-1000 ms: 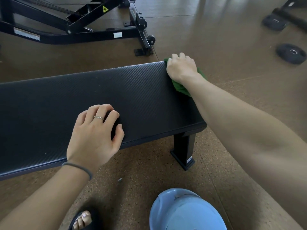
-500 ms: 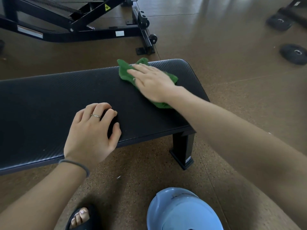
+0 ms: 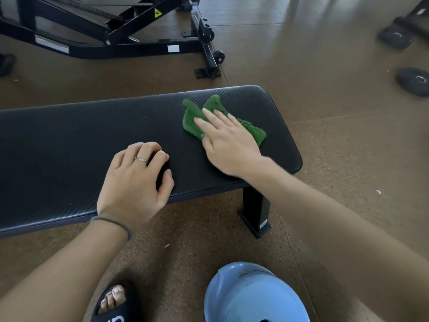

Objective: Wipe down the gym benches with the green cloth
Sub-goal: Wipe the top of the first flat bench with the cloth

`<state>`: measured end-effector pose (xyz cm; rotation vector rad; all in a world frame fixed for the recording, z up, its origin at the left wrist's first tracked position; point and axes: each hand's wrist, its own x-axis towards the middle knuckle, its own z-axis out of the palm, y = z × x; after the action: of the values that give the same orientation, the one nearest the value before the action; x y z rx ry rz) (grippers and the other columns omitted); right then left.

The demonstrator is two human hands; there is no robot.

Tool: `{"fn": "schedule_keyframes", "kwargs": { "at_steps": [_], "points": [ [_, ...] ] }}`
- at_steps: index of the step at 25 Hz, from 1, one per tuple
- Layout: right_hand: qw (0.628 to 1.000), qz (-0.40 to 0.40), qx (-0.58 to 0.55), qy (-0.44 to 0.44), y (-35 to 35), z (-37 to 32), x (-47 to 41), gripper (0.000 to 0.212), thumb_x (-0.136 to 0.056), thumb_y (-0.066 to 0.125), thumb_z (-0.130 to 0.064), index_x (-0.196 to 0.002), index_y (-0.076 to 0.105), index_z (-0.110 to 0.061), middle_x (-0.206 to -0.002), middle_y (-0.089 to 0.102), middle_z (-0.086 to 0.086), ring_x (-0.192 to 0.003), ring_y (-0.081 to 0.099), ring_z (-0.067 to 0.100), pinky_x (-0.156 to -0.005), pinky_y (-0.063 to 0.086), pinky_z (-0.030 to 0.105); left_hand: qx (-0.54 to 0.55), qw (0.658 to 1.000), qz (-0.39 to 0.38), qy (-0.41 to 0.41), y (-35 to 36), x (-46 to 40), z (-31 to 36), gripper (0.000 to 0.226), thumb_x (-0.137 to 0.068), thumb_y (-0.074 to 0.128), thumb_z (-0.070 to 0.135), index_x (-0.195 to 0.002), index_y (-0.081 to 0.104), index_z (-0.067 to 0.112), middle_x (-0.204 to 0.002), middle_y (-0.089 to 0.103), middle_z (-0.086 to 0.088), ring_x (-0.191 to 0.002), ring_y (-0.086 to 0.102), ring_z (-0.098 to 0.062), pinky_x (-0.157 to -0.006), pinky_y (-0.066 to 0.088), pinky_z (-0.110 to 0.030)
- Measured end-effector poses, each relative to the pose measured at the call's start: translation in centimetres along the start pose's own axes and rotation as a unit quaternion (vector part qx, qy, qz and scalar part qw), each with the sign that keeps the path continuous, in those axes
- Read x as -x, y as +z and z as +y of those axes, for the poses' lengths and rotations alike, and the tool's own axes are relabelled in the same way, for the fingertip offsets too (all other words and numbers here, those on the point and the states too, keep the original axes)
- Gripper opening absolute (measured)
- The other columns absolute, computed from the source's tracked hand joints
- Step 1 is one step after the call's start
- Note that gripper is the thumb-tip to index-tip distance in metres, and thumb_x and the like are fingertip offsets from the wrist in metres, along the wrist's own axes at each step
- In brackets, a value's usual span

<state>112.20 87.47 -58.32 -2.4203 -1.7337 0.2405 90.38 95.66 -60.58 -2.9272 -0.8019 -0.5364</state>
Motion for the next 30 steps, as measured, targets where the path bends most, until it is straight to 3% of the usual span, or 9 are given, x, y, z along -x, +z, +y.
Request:
{"fn": "schedule_keyframes", "kwargs": {
  "at_steps": [2,7,12,14,17,21,26,28,30],
  "points": [
    [1.000,-0.015,0.001,0.003,-0.9,1.8,-1.3,0.052,-0.111,0.026,-0.032,-0.163,0.027,-0.028,-0.172,0.016,-0.002,-0.159,0.012,0.018,-0.129,0.004,0.038,0.003,1.000,-0.006,-0.006,0.0,0.0,0.0,0.037,-0.100,0.043,0.034,-0.115,0.066,0.009,-0.125,0.060,-0.008,-0.118,0.054,-0.034,-0.098,0.044,-0.048],
    [0.987,0.022,-0.007,0.157,-2.7,8.5,-2.5,0.053,-0.110,0.024,-0.033,-0.163,0.026,-0.025,-0.173,0.015,0.001,-0.159,0.012,0.019,-0.129,0.008,0.039,0.004,1.000,-0.013,-0.020,-0.1,0.1,0.2,0.036,-0.099,0.044,0.034,-0.115,0.065,0.010,-0.126,0.060,-0.009,-0.119,0.053,-0.035,-0.098,0.043,-0.049],
    [0.958,0.098,-0.027,0.268,0.1,4.8,6.9,0.054,-0.110,0.023,-0.036,-0.163,0.027,-0.025,-0.173,0.015,0.002,-0.159,0.011,0.021,-0.129,0.007,0.042,0.002,1.000,-0.021,-0.022,-0.3,0.2,0.3,0.038,-0.100,0.042,0.035,-0.116,0.065,0.010,-0.126,0.059,-0.009,-0.120,0.053,-0.034,-0.100,0.043,-0.051],
    [0.959,0.138,-0.005,0.249,2.0,0.7,8.5,0.054,-0.108,0.026,-0.037,-0.160,0.035,-0.024,-0.170,0.023,0.001,-0.158,0.017,0.021,-0.129,0.008,0.044,0.002,0.999,-0.026,-0.019,-0.3,0.1,0.4,0.039,-0.100,0.041,0.036,-0.116,0.065,0.009,-0.126,0.059,-0.009,-0.120,0.052,-0.034,-0.100,0.043,-0.051],
    [0.970,0.198,-0.016,0.142,4.1,-4.1,7.9,0.046,-0.106,0.037,-0.032,-0.146,0.057,-0.019,-0.158,0.048,0.004,-0.149,0.039,0.024,-0.126,0.020,0.045,0.003,1.000,-0.022,-0.018,-0.3,0.0,0.4,0.039,-0.099,0.041,0.035,-0.116,0.065,0.009,-0.126,0.059,-0.010,-0.119,0.052,-0.035,-0.099,0.042,-0.051],
    [0.978,0.207,0.010,0.009,3.5,-0.8,8.3,0.042,-0.108,0.040,-0.029,-0.139,0.064,-0.015,-0.148,0.059,0.008,-0.140,0.052,0.025,-0.122,0.031,0.044,0.012,1.000,-0.013,-0.018,-0.3,0.1,0.4,0.039,-0.098,0.042,0.034,-0.115,0.065,0.008,-0.126,0.059,-0.010,-0.119,0.052,-0.036,-0.098,0.043,-0.052],
    [0.951,0.274,0.016,0.142,2.3,7.2,10.1,0.042,-0.107,0.039,-0.025,-0.134,0.067,-0.010,-0.142,0.063,0.011,-0.136,0.056,0.027,-0.121,0.035,0.043,0.003,1.000,0.000,-0.017,0.0,0.3,0.4,0.037,-0.100,0.043,0.033,-0.115,0.065,0.008,-0.125,0.060,-0.010,-0.119,0.054,-0.036,-0.098,0.044,-0.051],
    [0.935,0.294,0.003,0.200,2.9,4.6,9.1,0.042,-0.107,0.039,-0.026,-0.131,0.070,-0.012,-0.143,0.063,0.008,-0.135,0.057,0.025,-0.121,0.035,0.043,0.004,1.000,0.004,-0.014,0.1,0.3,0.3,0.037,-0.100,0.042,0.033,-0.114,0.065,0.008,-0.125,0.060,-0.011,-0.118,0.053,-0.036,-0.098,0.044,-0.051],
    [0.947,0.282,-0.012,0.154,3.9,-0.7,7.8,0.041,-0.105,0.040,-0.027,-0.129,0.071,-0.013,-0.144,0.062,0.008,-0.135,0.057,0.024,-0.120,0.035,0.044,0.002,1.000,0.004,-0.007,0.1,0.2,0.2,0.037,-0.100,0.042,0.033,-0.114,0.065,0.008,-0.125,0.060,-0.011,-0.118,0.053,-0.036,-0.098,0.044,-0.051]
  ]
}}
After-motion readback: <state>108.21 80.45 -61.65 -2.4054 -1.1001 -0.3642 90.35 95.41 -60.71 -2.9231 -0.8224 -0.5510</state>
